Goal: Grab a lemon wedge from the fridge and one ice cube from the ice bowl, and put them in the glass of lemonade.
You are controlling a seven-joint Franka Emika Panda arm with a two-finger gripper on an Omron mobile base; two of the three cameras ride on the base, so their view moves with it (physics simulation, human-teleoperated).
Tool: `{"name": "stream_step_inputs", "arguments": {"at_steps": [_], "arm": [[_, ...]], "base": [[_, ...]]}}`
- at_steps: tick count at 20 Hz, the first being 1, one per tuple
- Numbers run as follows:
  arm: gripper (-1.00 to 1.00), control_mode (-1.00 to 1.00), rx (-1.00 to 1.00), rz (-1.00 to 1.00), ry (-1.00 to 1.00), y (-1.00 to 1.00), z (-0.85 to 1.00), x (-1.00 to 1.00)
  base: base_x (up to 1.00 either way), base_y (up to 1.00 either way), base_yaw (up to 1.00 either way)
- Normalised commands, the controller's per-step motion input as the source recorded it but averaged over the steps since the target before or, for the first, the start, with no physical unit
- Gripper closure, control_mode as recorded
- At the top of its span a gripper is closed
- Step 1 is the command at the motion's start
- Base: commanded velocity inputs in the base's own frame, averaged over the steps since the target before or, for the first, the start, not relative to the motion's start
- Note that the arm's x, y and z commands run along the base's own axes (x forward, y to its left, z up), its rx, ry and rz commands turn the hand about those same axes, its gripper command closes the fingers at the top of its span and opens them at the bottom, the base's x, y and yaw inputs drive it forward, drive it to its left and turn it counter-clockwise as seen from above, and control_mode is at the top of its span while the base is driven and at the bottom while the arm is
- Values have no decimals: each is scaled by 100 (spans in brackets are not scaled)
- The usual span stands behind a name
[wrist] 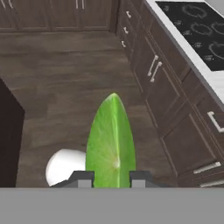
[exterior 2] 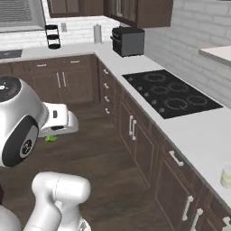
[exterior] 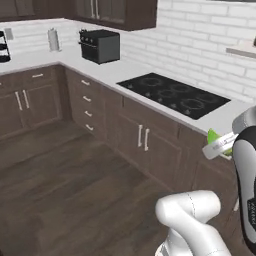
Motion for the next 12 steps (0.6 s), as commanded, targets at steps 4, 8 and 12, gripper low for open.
{"name": "stream_step_inputs", "arguments": {"at_steps": [4, 8, 12], "arm": [[100, 100, 0, 0, 0, 0, 0, 0], [100, 100, 0, 0, 0, 0, 0, 0], [100, 100, 0, 0, 0, 0, 0, 0]], "base": [[88, 0, -65], [54, -1, -76], [47, -7, -76]]}}
